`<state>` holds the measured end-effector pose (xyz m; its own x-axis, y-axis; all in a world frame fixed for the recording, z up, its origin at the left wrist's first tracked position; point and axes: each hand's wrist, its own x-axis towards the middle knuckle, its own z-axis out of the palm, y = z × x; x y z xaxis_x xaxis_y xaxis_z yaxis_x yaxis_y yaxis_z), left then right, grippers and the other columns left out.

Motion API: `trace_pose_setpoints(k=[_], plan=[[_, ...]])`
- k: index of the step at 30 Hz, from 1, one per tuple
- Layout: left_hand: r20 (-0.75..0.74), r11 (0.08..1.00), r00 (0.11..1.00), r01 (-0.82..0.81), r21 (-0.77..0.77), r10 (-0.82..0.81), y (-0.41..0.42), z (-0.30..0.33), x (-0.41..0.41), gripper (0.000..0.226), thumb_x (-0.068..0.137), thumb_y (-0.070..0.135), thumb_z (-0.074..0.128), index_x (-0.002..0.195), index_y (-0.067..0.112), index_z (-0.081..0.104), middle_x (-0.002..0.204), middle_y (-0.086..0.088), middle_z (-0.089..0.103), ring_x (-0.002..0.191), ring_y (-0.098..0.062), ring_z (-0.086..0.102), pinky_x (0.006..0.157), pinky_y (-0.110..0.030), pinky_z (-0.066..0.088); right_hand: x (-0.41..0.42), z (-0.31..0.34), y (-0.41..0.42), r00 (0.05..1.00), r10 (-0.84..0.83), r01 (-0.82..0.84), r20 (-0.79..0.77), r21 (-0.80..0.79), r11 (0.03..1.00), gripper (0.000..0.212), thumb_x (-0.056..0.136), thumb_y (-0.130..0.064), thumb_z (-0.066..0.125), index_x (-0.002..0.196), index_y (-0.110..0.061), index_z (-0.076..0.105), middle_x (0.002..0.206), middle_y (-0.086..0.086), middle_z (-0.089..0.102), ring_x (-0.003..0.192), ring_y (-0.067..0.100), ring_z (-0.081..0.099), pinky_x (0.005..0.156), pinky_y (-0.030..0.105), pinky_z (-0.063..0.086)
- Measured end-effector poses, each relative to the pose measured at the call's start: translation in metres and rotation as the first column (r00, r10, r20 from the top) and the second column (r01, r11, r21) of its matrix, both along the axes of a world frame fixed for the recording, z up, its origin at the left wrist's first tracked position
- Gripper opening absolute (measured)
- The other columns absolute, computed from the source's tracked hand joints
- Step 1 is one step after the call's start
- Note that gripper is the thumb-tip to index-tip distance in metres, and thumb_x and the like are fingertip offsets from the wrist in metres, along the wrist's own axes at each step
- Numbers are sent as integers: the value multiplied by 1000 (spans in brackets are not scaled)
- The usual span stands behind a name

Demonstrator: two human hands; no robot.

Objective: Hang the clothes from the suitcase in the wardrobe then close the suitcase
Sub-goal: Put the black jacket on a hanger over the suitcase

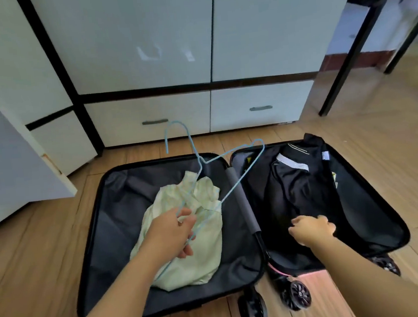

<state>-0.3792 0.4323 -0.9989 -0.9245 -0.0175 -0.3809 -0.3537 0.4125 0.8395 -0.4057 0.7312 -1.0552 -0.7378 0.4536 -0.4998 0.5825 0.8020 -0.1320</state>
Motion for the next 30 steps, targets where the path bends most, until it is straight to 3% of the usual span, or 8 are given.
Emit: trace_pose_setpoints(k=[5,10,15,18,21,24,27,30], plan=[[-16,999,1000,5,-37,-5,40,-19,-16,13,94,23,52,106,21,55,82,-7,68,51,-14,59,50,-24,48,-16,-32,43,989,121,-123,82,22,992,37,87,-39,46,120,-52,55,154,-3,27,144,25,6,109,43,23],[8,1000,1000,10,14,-10,64,-26,-13,7,95,22,52,98,26,57,84,-7,68,56,-14,60,53,-24,49,-9,-48,37,978,181,-182,103,-1,983,54,96,-38,44,144,-17,34,156,4,17,142,23,19,111,39,27],[33,1000,999,14,-23,-13,64,-26,-9,9,95,21,53,102,22,59,85,-7,68,57,-16,61,51,-24,47,-6,-40,48,977,-80,90,-200,42,995,41,92,-32,54,130,-17,54,137,9,42,125,29,43,98,40,38],[29,1000,1000,6,-26,-5,63,-22,-8,17,95,21,54,110,17,58,86,-6,68,56,-15,61,51,-23,48,-1,-42,61,957,-233,206,-175,-158,966,46,84,-32,68,127,-26,53,138,19,35,123,33,38,98,40,40],[2,999,1000,22,-37,-22,64,-19,-9,14,95,21,53,109,21,58,85,-5,69,57,-13,62,52,-22,50,3,-42,60,900,-403,317,-168,-383,868,63,77,-17,77,130,-15,42,124,24,49,99,37,56,77,35,49],[-3,999,999,37,-37,-37,67,-16,-7,11,95,22,53,105,24,57,84,-3,69,59,-13,64,54,-23,51,1,-32,45,894,-366,276,-257,-327,904,55,76,-21,75,122,-4,49,115,21,60,101,38,59,80,38,49],[-28,998,999,43,-44,-44,67,-11,-8,13,95,23,53,106,23,58,85,-2,69,60,-12,63,53,-21,48,-6,-4,16,859,-260,177,-440,-221,959,41,83,-33,61,116,-9,56,112,16,63,104,36,57,79,37,43],[-71,999,997,21,-25,-23,62,-2,-11,16,94,23,55,109,22,60,87,-2,69,62,-13,63,54,-22,47,-20,36,-17,706,-89,24,-702,-102,994,33,87,-28,54,117,-13,57,111,10,64,102,35,56,84,39,34]])
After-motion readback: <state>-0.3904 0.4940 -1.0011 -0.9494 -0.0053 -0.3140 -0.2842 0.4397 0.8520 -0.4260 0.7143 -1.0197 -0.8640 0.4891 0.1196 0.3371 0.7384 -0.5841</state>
